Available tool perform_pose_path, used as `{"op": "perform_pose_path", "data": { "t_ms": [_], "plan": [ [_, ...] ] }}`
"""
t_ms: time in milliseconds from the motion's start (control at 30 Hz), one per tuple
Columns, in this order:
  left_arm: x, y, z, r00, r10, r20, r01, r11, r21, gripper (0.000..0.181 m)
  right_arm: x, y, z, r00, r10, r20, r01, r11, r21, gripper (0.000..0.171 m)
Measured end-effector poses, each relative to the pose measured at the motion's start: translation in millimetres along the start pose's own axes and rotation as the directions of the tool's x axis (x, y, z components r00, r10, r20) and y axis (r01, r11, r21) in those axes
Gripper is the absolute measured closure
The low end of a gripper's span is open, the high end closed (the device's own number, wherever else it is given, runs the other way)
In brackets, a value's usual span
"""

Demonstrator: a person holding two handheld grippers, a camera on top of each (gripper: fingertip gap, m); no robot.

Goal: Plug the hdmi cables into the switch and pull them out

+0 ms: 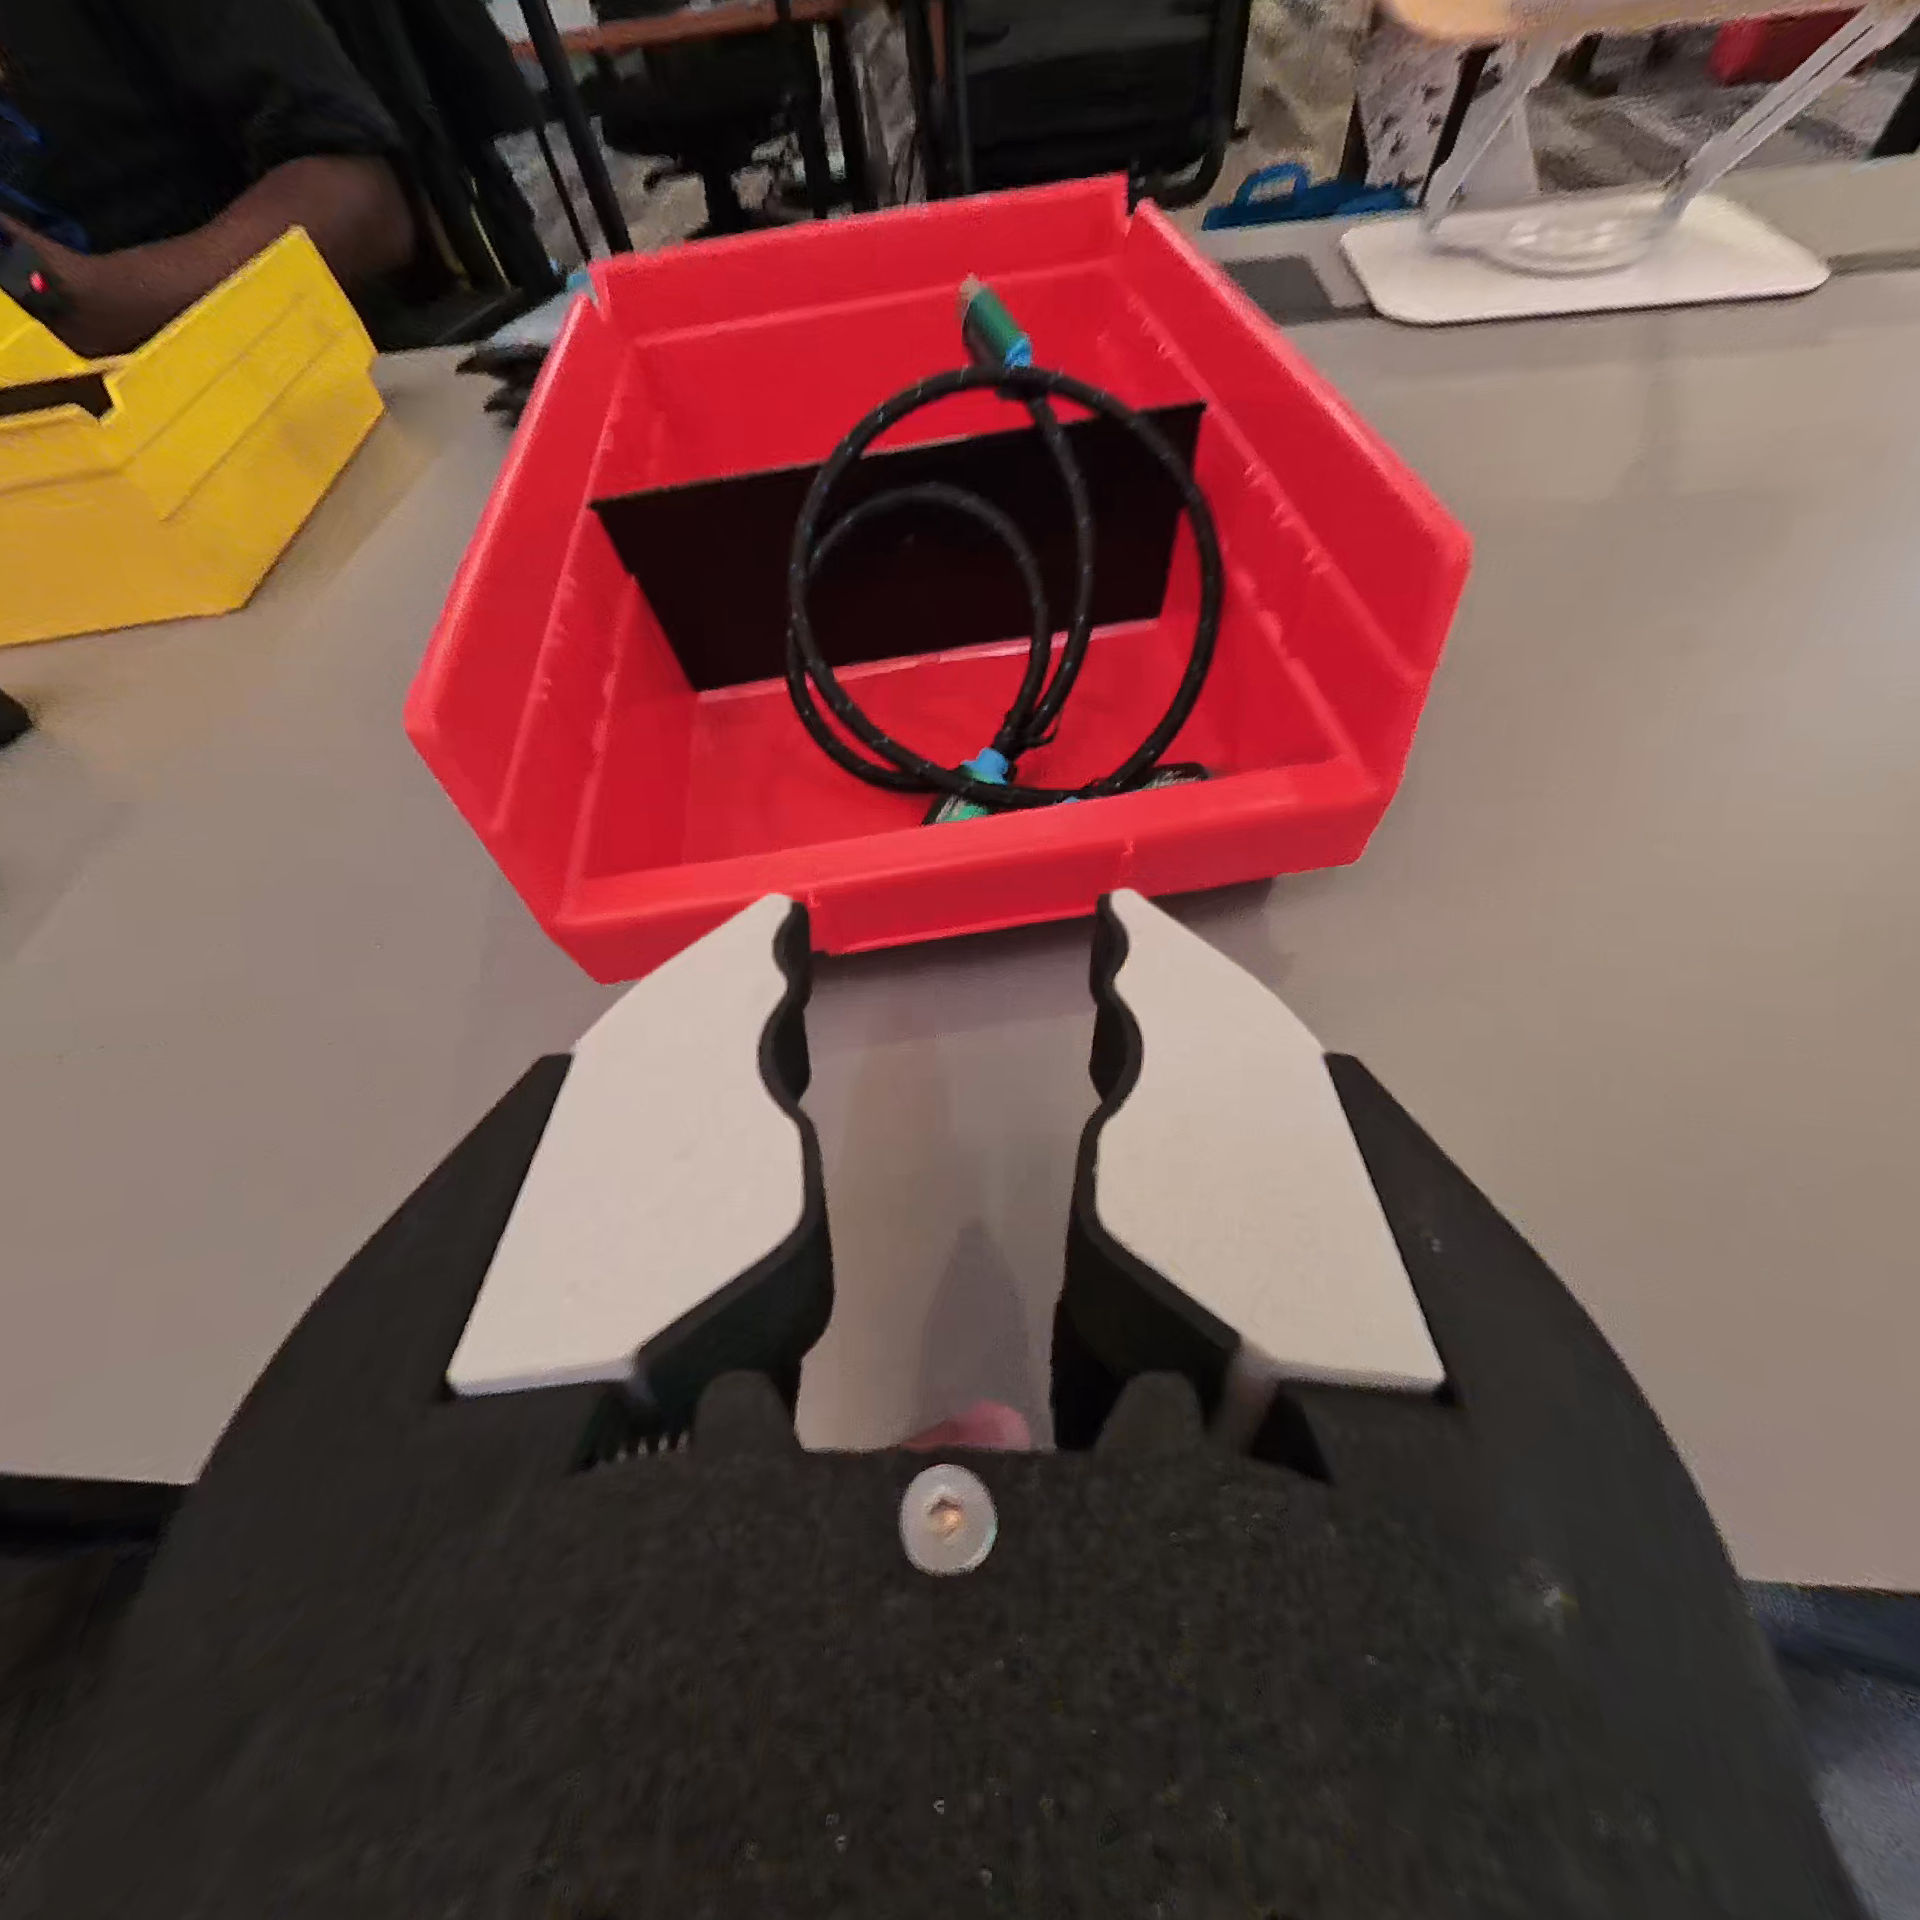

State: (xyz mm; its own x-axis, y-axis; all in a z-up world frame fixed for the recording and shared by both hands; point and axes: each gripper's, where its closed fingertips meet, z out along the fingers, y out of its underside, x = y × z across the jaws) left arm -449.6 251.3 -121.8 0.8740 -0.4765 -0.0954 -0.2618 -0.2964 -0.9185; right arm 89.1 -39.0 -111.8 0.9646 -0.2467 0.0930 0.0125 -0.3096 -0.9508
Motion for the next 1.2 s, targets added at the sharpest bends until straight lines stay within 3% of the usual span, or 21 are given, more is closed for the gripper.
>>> {"op": "perform_pose_path", "data": {
  "t_ms": [133,433,1200],
  "plan": [
    [-6.4,17.7,9.9,0.999,-0.044,-0.007,0.044,0.996,-0.073,0.131,14.5,12.4,-3.1,0.995,-0.026,-0.097,0.023,0.999,-0.029,0.120],
    [0.3,23.8,10.4,0.997,-0.065,-0.044,0.060,0.992,-0.109,0.131,33.2,26.5,-2.0,0.989,0.125,-0.084,-0.130,0.990,-0.050,0.120],
    [36.3,21.3,12.3,0.976,-0.084,-0.199,0.059,0.990,-0.125,0.130,33.5,32.2,-9.0,0.990,0.039,-0.134,-0.051,0.994,-0.093,0.119]
  ]
}}
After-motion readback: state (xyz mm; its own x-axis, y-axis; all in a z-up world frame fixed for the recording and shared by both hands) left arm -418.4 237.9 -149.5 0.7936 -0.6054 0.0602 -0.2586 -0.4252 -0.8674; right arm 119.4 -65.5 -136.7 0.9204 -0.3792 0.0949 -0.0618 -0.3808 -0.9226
